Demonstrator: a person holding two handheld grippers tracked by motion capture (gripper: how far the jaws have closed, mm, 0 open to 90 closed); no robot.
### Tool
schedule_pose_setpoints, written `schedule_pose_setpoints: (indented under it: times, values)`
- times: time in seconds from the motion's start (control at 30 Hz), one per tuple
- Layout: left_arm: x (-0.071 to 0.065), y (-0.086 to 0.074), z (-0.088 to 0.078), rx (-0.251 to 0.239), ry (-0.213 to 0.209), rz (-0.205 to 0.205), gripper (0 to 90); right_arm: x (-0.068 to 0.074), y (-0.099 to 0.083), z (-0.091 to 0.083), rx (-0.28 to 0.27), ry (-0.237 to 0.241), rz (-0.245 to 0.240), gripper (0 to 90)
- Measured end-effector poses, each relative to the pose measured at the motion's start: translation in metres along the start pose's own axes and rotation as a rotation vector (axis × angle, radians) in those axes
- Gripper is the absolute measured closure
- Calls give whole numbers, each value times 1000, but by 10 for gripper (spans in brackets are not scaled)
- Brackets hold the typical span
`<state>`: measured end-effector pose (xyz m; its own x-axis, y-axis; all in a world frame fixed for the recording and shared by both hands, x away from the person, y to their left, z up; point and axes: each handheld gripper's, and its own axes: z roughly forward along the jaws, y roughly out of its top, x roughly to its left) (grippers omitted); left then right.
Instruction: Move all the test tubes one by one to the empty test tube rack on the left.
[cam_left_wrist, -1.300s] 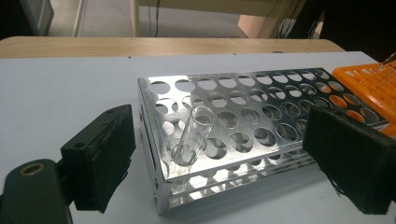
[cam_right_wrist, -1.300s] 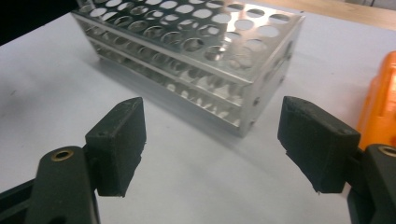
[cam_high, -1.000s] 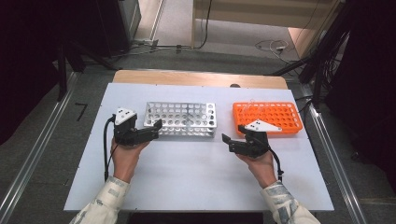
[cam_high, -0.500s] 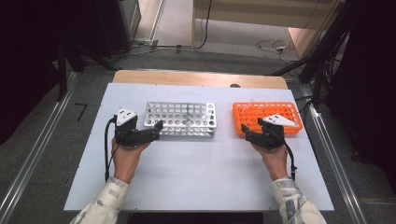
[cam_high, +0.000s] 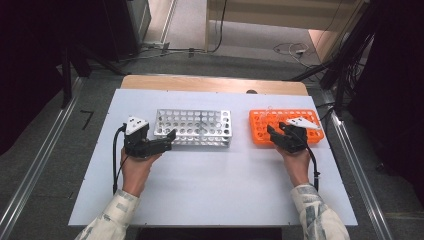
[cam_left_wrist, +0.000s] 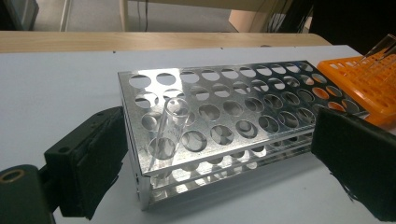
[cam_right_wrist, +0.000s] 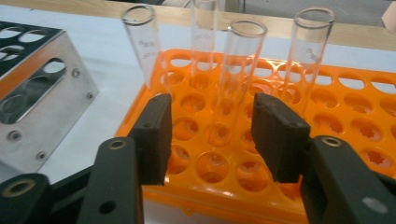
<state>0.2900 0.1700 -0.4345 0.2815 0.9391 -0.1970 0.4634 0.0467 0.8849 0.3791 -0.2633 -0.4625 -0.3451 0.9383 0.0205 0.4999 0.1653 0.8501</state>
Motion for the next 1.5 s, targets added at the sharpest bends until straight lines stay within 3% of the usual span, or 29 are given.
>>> schedule_pose_setpoints:
  times: [0.17,0.43,0.8,1.0,1.2,1.5]
  values:
    - [0,0,0,0,3,-1,39,-10,2,9,4,-7,24,578]
    - [0,-1,1,3,2,-4,39,-6,1,15,15,3,2,673]
    - [-1,-1,1,10,0,-6,39,-6,1,18,22,8,-6,731]
    - [0,-1,0,7,2,-4,40,-8,9,8,-12,18,7,733]
    - [-1,-1,1,11,-2,-4,40,-8,23,-13,-64,28,27,733]
    - [-4,-1,1,17,-12,-3,40,-9,22,-24,-40,50,20,733]
